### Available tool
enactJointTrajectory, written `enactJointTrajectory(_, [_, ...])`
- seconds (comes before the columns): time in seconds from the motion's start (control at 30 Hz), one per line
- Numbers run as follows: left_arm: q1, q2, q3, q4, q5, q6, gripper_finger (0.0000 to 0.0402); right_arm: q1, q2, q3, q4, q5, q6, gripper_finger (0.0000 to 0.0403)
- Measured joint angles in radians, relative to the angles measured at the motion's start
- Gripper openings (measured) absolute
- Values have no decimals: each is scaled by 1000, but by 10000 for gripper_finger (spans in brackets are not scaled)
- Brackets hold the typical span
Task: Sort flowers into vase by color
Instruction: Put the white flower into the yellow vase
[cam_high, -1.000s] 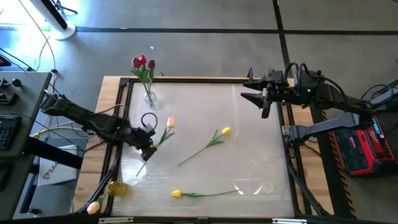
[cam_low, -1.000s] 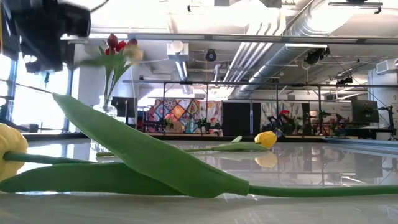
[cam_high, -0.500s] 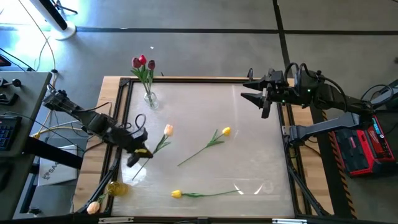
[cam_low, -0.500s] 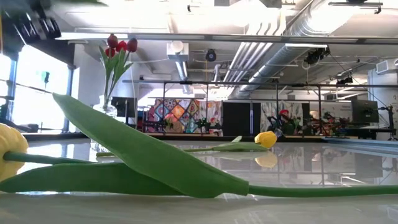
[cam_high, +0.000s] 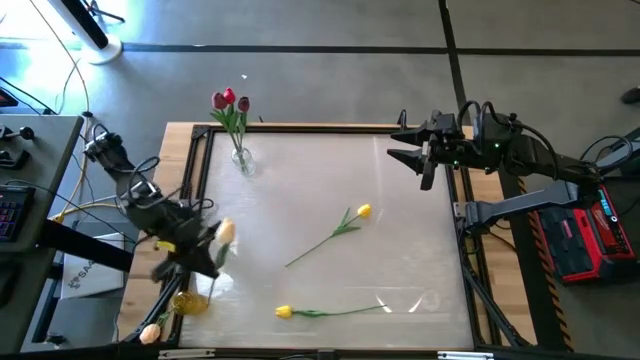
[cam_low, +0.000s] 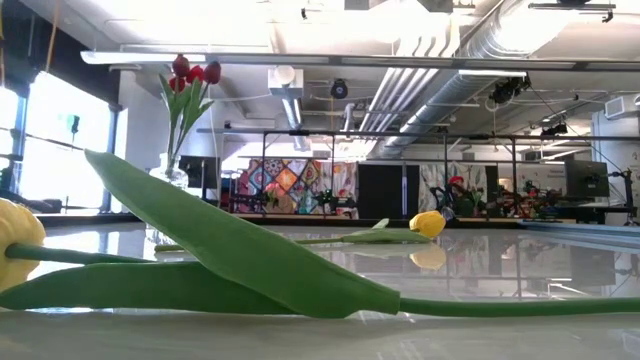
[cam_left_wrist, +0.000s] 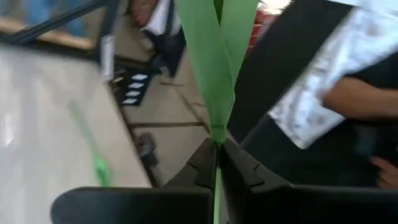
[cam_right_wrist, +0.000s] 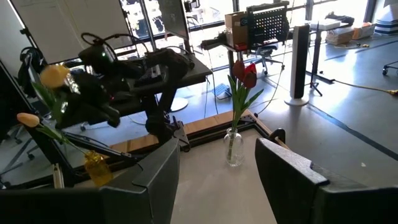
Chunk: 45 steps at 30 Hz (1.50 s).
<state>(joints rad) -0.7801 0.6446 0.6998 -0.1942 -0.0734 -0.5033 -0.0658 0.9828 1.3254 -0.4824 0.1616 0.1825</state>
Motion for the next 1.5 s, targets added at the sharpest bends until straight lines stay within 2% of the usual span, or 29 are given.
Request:
enactJointTrajectory(0.13, [-52,-63,0,11,47,77,0,0,0,0,0,0,0,199])
enactJointTrajectory(0.3, [-103,-141,2,-18,28,165,0,0,0,0,0,0,0,199])
enactJointTrajectory(0.47, [-157,-187,60,-187,-41,228,0,0,0,0,0,0,0,199])
enactJointTrajectory(0.6, [-217,-199,125,-336,-41,228,0,0,0,0,0,0,0,199])
enactJointTrajectory(0.67, [-252,-209,134,-356,-41,228,0,0,0,0,0,0,0,199])
enactJointTrajectory(0.87, [-366,-226,133,-355,-47,228,0,0,0,0,0,0,0,199])
enactJointTrajectory(1.07, [-462,-224,125,-345,-123,225,0,0,0,0,0,0,0,199])
enactJointTrajectory(1.3, [-570,-221,-33,-86,-156,232,0,0,0,0,0,0,0,199])
enactJointTrajectory(1.5, [-631,-221,-83,-41,-286,299,0,0,0,0,0,0,0,199])
